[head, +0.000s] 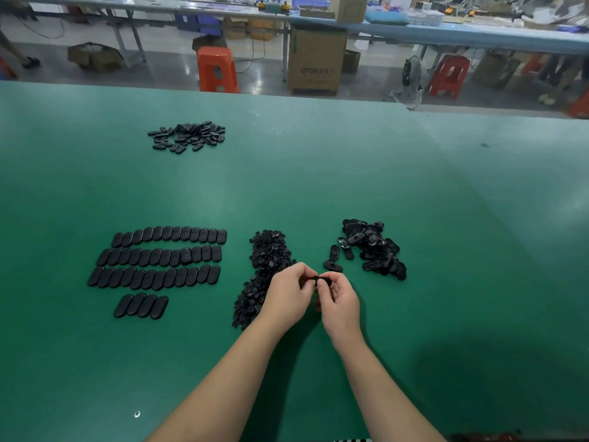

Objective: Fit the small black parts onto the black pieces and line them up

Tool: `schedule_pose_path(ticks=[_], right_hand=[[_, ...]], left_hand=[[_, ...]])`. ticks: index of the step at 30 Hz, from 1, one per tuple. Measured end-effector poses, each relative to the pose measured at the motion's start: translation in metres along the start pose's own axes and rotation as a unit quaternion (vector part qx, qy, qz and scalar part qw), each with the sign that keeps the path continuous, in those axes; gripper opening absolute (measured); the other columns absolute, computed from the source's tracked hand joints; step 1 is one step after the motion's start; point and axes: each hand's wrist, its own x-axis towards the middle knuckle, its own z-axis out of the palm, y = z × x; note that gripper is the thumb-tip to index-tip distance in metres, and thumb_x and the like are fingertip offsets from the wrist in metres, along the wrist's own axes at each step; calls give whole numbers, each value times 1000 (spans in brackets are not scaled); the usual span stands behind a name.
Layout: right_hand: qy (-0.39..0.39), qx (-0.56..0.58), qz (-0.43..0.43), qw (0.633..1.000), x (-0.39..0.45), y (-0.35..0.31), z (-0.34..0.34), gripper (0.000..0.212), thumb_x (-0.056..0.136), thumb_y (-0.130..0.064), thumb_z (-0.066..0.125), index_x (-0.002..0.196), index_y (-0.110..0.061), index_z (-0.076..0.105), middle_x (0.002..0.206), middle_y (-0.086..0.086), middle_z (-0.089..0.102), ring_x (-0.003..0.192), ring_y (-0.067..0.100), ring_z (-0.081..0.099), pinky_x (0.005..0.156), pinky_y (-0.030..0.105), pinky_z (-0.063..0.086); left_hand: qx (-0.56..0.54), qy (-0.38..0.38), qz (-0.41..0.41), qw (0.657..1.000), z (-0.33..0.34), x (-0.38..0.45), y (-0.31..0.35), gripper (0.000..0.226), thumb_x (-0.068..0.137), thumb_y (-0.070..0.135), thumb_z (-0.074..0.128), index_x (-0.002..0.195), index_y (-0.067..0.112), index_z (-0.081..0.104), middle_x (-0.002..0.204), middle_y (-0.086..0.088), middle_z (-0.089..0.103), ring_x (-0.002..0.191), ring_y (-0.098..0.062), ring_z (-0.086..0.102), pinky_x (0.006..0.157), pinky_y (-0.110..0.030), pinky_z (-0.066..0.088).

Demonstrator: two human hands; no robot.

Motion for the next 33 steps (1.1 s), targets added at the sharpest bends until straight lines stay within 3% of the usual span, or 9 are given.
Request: schedule_pose_path(ticks=[3,7,10,12,15,20,25,28,33], right_hand=[[-1,-1,-1,1000,0,0,0,15,100,-14,59,95,-28,62,81,-4,71,65,9,62,61,39,53],[-3,-10,1,1000,-1,-2,-1,17,101,-17,59,94,-32,60,87,-8,73,80,8,67,74,29,54],[-31,8,8,999,-4,-7,0,25,103,-18,55,90,-39,61,79,-8,70,67,10,60,63,29,51],[-36,19,4,999,-6,-10,0,20,103,-17,54,95,-33,63,82,-4,72,62,12,60,58,30,50],[-30,20,3,999,-6,-11,-1,14,103,-16,53,97,-21,64,81,0,71,60,13,58,56,30,51],[-28,-12,5,1000,-7,-13,-1,15,103,-18,53,95,-20,66,78,-2,70,59,10,58,57,28,53],[-25,-30,7,999,-9,-15,0,15,103,-16,53,94,-18,66,76,-1,70,59,10,58,57,29,53],[-20,-40,8,999,-10,-15,1,16,103,-15,54,94,-19,66,75,-2,69,58,9,58,57,28,53],[-18,-57,8,998,-9,-16,1,16,103,-15,54,93,-19,66,75,-2,69,58,9,58,58,30,54]], left_hand=[[-29,17,4,999,1,-2,0,14,95,14,61,98,21,72,87,13,69,77,2,60,65,-7,42],[-119,54,-45,990,6,-7,3,6,92,23,67,91,29,68,86,13,69,80,4,62,66,-7,43],[-159,54,-53,984,1,-6,3,10,91,21,69,84,28,69,82,10,71,74,1,64,69,-16,47],[-156,60,-31,985,-13,-7,3,14,92,18,68,84,29,70,79,12,72,67,2,63,66,-17,47],[-80,123,-21,989,-48,-9,-9,15,93,18,67,90,31,73,78,17,71,64,5,60,62,-12,44],[137,183,-144,963,-116,-32,-69,16,97,23,62,106,23,75,100,7,74,74,-11,60,66,-22,45],[179,192,-208,942,-136,-55,-112,17,95,25,65,108,22,75,98,2,73,85,-21,61,70,-31,49],[196,210,-211,934,-135,-60,-117,16,95,30,65,107,24,74,88,7,67,79,-17,58,61,-28,46],[253,254,-181,916,-127,-63,-120,18,94,35,67,104,20,73,102,3,66,73,-14,53,54,-26,39]])
